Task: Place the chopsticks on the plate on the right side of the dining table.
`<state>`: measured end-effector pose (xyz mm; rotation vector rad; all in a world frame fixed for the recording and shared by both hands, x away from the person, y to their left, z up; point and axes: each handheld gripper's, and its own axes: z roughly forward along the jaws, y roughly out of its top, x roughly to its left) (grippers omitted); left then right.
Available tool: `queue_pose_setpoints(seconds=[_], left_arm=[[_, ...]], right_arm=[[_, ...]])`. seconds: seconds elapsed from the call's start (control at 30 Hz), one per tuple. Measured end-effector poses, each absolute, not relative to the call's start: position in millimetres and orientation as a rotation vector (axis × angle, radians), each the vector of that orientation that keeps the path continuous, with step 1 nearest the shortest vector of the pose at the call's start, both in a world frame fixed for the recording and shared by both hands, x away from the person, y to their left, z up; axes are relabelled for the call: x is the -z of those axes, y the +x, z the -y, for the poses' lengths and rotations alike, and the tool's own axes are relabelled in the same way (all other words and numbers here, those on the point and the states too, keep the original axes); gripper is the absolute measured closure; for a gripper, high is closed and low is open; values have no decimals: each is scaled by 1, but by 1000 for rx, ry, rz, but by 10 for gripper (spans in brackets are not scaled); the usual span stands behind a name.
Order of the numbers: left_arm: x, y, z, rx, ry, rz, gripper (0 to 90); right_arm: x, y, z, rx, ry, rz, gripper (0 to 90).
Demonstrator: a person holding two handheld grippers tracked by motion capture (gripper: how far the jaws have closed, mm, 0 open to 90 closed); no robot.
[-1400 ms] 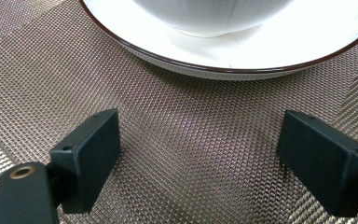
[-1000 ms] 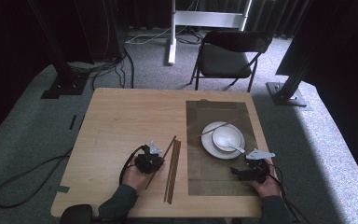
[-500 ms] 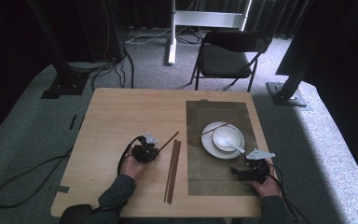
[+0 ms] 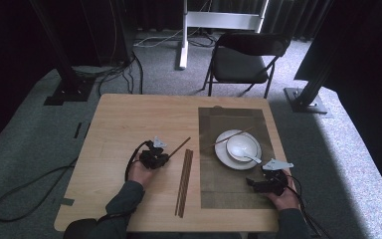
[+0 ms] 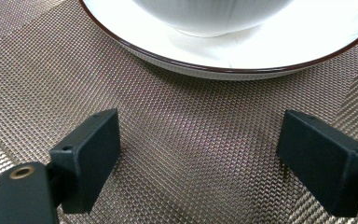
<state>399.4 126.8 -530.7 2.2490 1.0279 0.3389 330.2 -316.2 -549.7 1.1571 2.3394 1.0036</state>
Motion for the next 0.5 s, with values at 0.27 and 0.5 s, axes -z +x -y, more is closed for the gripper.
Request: queue_pose_setpoints(seconds=[0.27,0.5], left_arm=[[532,394,-126,-357,2250,-1000,849],[532,394,-119,-352,2253,-977,850]], right_arm=[[550,330,316,-1004,1159,-2339,127],[550,330,316,-1003,1157,-2339,128]])
